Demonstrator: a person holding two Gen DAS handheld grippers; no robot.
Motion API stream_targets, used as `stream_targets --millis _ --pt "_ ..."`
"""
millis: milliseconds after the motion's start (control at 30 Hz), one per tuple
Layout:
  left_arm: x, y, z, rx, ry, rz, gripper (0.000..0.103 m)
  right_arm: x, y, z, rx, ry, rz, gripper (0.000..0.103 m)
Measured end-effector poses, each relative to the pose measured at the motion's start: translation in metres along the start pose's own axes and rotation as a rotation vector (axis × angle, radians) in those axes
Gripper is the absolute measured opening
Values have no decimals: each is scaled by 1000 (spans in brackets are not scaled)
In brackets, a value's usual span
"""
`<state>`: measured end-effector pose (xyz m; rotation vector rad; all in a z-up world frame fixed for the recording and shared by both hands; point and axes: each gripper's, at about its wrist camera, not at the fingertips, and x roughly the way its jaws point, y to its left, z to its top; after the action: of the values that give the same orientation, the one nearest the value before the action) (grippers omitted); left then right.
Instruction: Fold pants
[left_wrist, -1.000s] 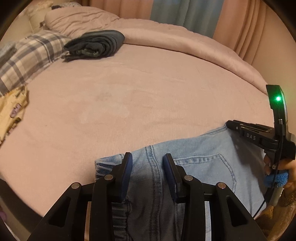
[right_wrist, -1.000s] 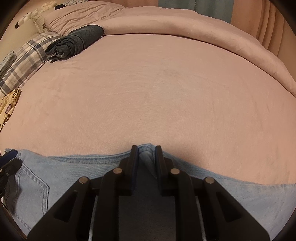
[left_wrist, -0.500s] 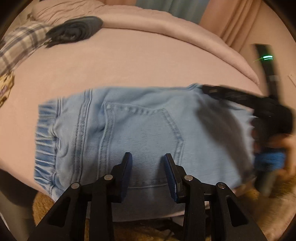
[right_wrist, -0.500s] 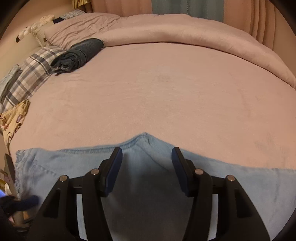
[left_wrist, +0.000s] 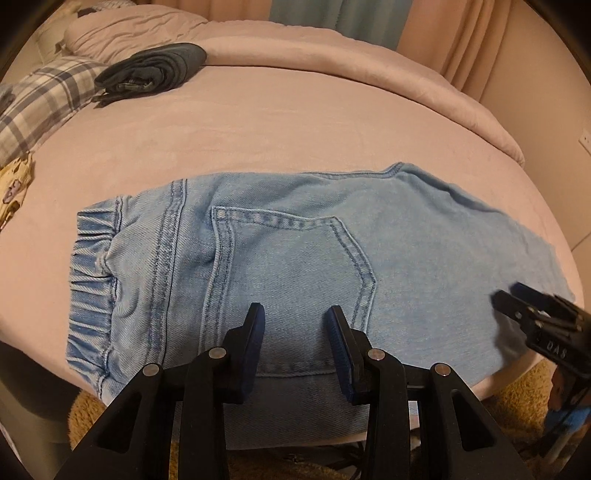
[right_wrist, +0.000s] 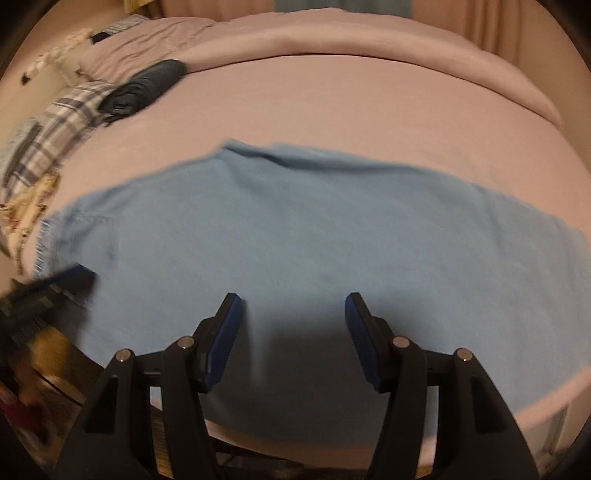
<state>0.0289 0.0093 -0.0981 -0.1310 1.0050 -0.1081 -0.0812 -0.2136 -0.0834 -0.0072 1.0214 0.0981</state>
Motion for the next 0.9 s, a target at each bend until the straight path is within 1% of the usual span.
stream_targets --millis 67,133,167,200,233,300,367,400,433,467,500,600,667,700,733,767,800,867,900 --pt "0 -1 0 0 2 4 39 -9 -17 -14 18 -39 -32 56" --pt "0 -1 0 0 1 10 39 -15 -37 -21 77 -46 -48 54" --pt "0 -2 0 0 1 12 39 -17 -46 -24 101 -50 -66 50" --pt "0 -2 0 -1 2 15 39 -18 -58 -28 126 -59 -92 41" --pt "0 -2 1 -2 2 16 39 -19 -68 -30 144 -65 -88 34" --pt "0 -3 1 -4 1 23 39 -23 -89 -32 212 -72 -41 16" --pt "-1 -5 2 0 3 33 39 -25 -99 -33 265 -70 -35 10" --pt "-4 -9 3 18 9 47 39 -27 -101 -33 281 -72 -34 10" --pt "-8 -13 4 29 13 46 39 -31 -101 -33 285 -74 -35 10" --pt "-13 -16 4 33 14 19 39 -34 -99 -32 284 -77 -38 13" --pt "-17 -20 3 34 14 -29 39 -40 -98 -33 278 -89 -36 17" --pt "-25 -34 2 45 32 -162 39 -53 -100 -33 276 -114 -34 17" --pt "-22 -44 1 58 51 -217 39 -55 -102 -35 288 -107 -36 17" --pt "-18 -48 0 60 65 -224 39 -52 -107 -36 295 -97 -49 17" --pt "-12 -50 -2 57 83 -213 39 -47 -111 -38 307 -78 -77 16" --pt "-8 -51 -3 53 96 -195 39 -44 -116 -42 320 -57 -105 10" --pt "-1 -50 -5 47 107 -165 39 -43 -122 -47 333 -51 -95 10" --pt "5 -49 -11 62 93 -122 33 -43 -131 -51 357 -55 -59 10" --pt "3 -51 -13 76 83 -102 31 -45 -134 -54 364 -56 -75 9"
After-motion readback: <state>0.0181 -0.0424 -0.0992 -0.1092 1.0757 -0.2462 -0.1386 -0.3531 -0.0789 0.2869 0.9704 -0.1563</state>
